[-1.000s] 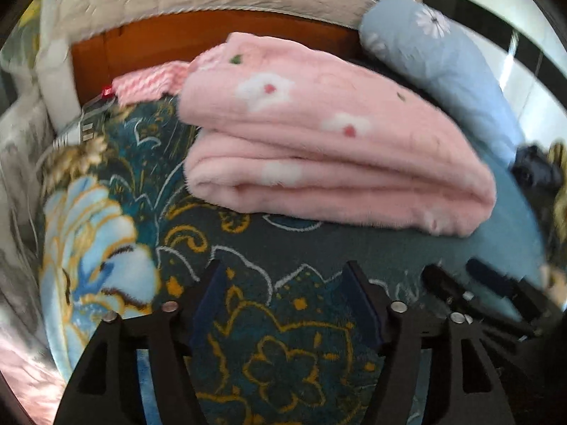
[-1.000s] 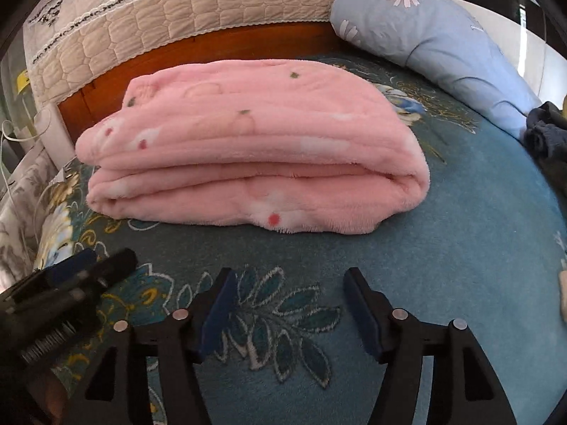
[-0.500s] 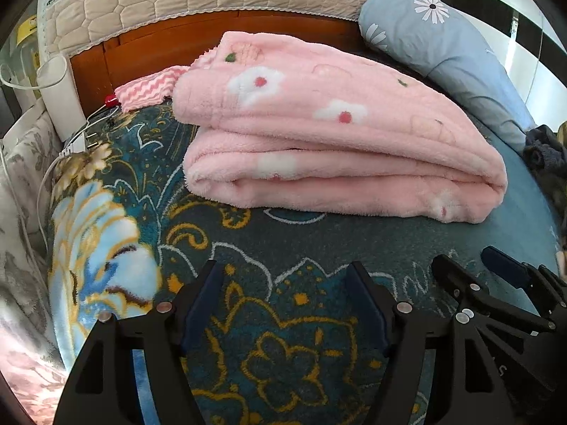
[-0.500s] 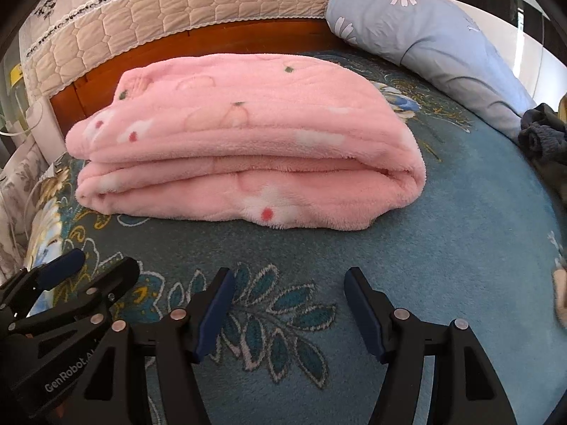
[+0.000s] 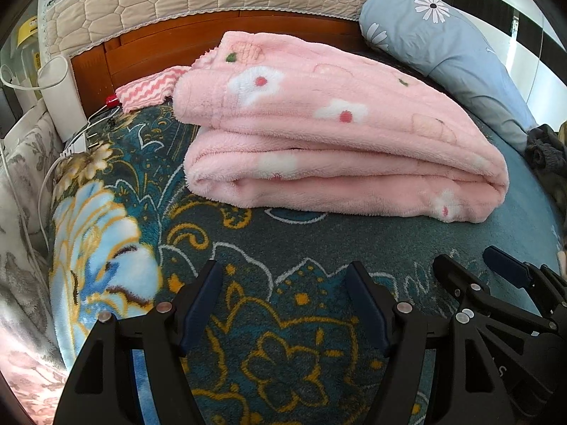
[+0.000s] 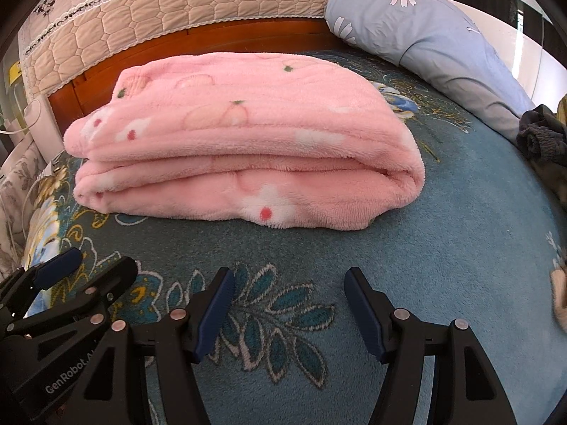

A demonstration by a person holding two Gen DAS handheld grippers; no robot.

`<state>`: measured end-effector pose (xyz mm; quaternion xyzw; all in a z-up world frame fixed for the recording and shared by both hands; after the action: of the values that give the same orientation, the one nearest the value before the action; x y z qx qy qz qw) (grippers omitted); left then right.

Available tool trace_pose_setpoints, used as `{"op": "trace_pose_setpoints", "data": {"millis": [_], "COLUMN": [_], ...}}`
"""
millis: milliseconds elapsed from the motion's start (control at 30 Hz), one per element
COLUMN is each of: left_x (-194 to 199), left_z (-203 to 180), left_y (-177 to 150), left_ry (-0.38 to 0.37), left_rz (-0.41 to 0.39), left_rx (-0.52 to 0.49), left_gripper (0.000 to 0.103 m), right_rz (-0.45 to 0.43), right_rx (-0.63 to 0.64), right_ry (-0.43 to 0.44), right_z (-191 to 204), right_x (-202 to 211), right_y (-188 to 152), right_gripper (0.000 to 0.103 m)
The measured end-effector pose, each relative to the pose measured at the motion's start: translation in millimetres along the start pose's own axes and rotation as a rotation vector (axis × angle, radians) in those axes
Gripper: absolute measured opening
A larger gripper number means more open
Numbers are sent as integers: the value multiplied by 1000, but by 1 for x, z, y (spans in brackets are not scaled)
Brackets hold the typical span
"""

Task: Fold clothes

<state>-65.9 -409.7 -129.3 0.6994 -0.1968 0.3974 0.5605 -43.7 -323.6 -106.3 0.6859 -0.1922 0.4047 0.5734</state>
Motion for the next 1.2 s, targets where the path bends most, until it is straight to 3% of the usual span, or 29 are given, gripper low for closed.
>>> {"op": "trace_pose_setpoints", "data": {"millis": [1200], "left_x": [-1], "left_z": [0], "left_y": [1], "left_ry": [-4], "left_rz": [4], "left_rx": [-1], "left_gripper": [73], "right_rz": [1], "right_rx": [1], "right_ry": [0], "right_z": [-2], "right_x": [-1], "right_y": [1], "right_gripper": [69]}}
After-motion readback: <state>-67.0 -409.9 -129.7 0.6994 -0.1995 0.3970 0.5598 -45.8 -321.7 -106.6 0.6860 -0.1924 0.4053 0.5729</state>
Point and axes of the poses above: each gripper's, at about its wrist camera, not at the fingertips, and x roughly against the way its jaws point, z to its left, y to its top, the point moved 10 cm from there along -x, roughly the way its jaws point, and after that the axes turned 3 degrees about x, right-handed, at the moved point
